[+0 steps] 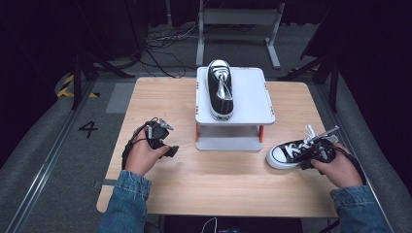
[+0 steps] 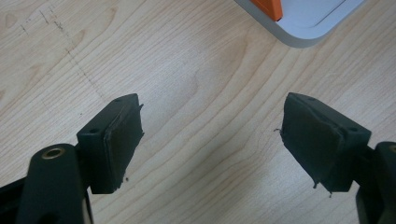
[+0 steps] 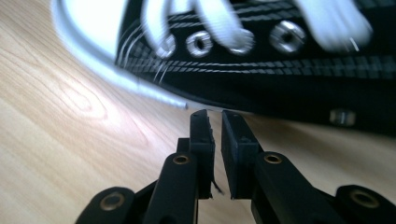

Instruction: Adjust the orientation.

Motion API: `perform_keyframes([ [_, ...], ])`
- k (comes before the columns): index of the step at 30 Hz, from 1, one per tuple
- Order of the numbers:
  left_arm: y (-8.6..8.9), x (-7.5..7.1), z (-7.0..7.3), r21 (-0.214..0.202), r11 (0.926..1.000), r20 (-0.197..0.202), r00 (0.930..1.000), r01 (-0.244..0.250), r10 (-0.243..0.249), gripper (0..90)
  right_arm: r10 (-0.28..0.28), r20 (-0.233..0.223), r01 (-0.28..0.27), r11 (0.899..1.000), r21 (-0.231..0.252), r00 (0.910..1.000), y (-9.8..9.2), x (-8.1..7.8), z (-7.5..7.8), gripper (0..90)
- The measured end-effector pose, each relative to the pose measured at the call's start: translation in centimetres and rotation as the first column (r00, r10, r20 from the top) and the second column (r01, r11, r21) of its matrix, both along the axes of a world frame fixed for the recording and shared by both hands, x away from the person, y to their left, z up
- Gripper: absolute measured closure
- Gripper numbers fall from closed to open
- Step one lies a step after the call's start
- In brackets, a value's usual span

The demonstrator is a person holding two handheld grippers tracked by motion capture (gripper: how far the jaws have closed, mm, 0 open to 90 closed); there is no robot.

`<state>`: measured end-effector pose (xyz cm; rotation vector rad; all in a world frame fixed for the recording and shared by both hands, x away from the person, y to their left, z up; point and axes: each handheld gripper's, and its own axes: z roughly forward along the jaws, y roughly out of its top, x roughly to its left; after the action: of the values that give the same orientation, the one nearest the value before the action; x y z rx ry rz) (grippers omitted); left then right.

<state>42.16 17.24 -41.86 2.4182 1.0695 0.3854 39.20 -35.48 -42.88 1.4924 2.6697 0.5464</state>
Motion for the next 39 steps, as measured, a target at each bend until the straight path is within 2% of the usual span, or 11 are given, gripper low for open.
perform_keyframes([
  [4,0.0,-0.1,-0.1,-0.006,1.0000,-0.003,1.0000,-0.005,0.005,21.1,0.032,0.040,-0.031,0.999,-0.025,0.9987,1.4,0.3,-0.1,83.0],
  [7,0.2,-0.2,0.0,-0.002,1.0000,-0.001,1.0000,-0.004,0.004,21.1,0.046,0.031,-0.046,0.999,0.014,0.9985,1.1,0.1,0.1,71.4],
  [12,0.5,-0.4,0.0,0.004,0.9999,0.003,0.9999,-0.014,0.014,21.1,0.054,0.140,-0.057,0.998,0.014,0.9887,-1.4,-0.8,3.5,62.4],
  [17,0.9,-1.4,-0.1,0.032,0.9993,-0.029,0.9994,-0.020,0.021,20.5,0.065,0.238,-0.046,0.995,-0.085,0.9690,-3.1,-0.2,4.9,53.5],
  [23,2.0,-2.6,0.0,0.042,0.9982,-0.030,0.9986,-0.042,0.044,19.9,0.141,0.203,-0.104,0.978,-0.180,0.9691,-2.6,2.1,3.4,45.9],
  [25,2.6,-3.0,-0.1,0.045,0.9975,-0.025,0.9981,-0.055,0.056,20.1,0.169,0.164,-0.132,0.967,-0.217,0.9718,-2.3,2.5,2.8,54.0],
  [26,2.9,-3.1,-0.1,0.050,0.9971,-0.023,0.9980,-0.058,0.059,20.3,0.183,0.138,-0.153,0.967,-0.203,0.9733,-2.0,2.7,2.6,57.2],
  [29,3.4,-3.3,-0.2,0.050,0.9957,-0.020,0.9967,-0.078,0.079,20.7,0.208,0.119,-0.171,0.950,-0.262,0.9709,-1.5,2.8,2.9,74.3],
  [32,3.3,-3.3,-0.2,0.046,0.9962,-0.022,0.9969,-0.074,0.075,20.7,0.220,0.110,-0.184,0.945,-0.269,0.9694,-1.4,2.5,3.2,82.8],
  [35,3.0,-3.0,-0.3,0.042,0.9973,-0.026,0.9977,-0.061,0.062,20.7,0.234,0.079,-0.216,0.959,-0.186,0.9691,-1.6,1.8,3.7,88.9],
  [39,2.4,-2.4,-0.3,0.032,0.9982,-0.025,0.9984,-0.049,0.050,20.6,0.202,0.143,-0.182,0.973,-0.144,0.9688,-1.6,0.9,4.8,89.2],
])
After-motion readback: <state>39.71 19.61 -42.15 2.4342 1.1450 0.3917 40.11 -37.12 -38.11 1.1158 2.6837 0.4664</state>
